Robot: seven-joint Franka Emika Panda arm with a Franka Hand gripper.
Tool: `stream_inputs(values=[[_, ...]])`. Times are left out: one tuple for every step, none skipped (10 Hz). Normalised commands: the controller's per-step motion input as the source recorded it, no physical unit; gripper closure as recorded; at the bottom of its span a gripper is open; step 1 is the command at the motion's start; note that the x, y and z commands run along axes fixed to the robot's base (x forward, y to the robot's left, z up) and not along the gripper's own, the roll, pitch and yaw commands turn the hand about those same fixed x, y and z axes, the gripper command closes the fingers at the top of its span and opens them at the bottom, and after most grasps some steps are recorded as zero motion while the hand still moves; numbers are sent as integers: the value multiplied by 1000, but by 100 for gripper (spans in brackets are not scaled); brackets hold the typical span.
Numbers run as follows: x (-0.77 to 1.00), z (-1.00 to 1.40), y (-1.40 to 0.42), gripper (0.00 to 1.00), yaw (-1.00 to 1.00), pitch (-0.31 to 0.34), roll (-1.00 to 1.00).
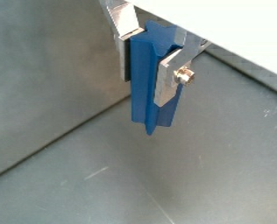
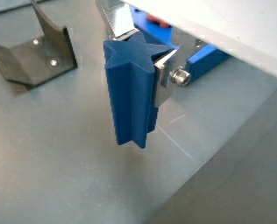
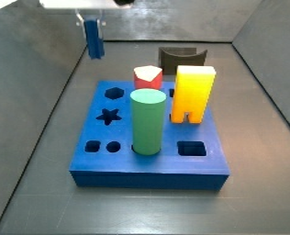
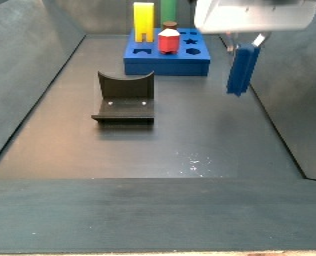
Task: Pick up the star object. Move up. Move to above the board. Insert the star object.
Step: Move to above the board.
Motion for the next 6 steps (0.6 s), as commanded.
stream_inputs(values=[[-399,1000,-106,100,424,196,-111],[-407,1000,-110,100,422,186,-109],[-377,1000,-109,100,308,98,-92],[-351,1000,-102,100,213,63,-84],[-338,1000,-95,100,124,55,-75],[-343,1000,-94,100,98,53,-70]])
